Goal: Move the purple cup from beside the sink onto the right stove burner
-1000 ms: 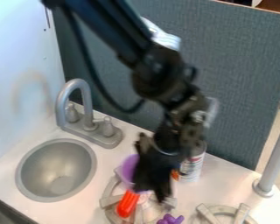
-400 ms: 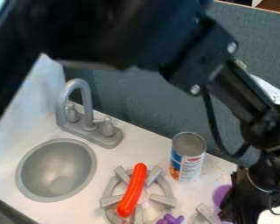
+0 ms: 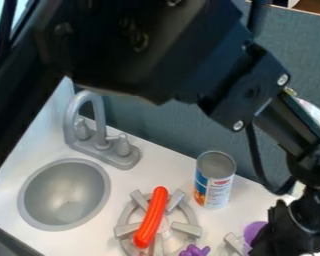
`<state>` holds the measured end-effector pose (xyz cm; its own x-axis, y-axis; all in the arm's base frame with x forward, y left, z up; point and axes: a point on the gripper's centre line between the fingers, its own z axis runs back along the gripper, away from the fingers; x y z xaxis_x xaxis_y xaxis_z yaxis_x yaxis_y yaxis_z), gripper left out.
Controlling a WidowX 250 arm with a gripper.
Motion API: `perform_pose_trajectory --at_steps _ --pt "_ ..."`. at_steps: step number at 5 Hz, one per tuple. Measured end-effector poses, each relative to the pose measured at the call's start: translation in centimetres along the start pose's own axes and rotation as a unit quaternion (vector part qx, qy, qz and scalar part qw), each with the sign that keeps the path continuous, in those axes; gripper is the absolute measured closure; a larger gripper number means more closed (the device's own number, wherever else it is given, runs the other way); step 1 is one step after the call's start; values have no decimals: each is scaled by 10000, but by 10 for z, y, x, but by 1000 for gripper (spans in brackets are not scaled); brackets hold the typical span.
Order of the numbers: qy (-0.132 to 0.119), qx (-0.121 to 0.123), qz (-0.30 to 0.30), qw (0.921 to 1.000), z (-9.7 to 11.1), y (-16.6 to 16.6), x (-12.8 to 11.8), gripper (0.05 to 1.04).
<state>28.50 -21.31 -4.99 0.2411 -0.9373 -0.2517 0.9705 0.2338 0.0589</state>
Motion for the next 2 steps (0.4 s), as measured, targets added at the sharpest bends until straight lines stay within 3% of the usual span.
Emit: perform_pose_trajectory --at_steps 1,2 --pt "145 -90 -59 9998 -9 -11 -7 988" --pt "36 -32 -197 9998 -7 -19 2 988"
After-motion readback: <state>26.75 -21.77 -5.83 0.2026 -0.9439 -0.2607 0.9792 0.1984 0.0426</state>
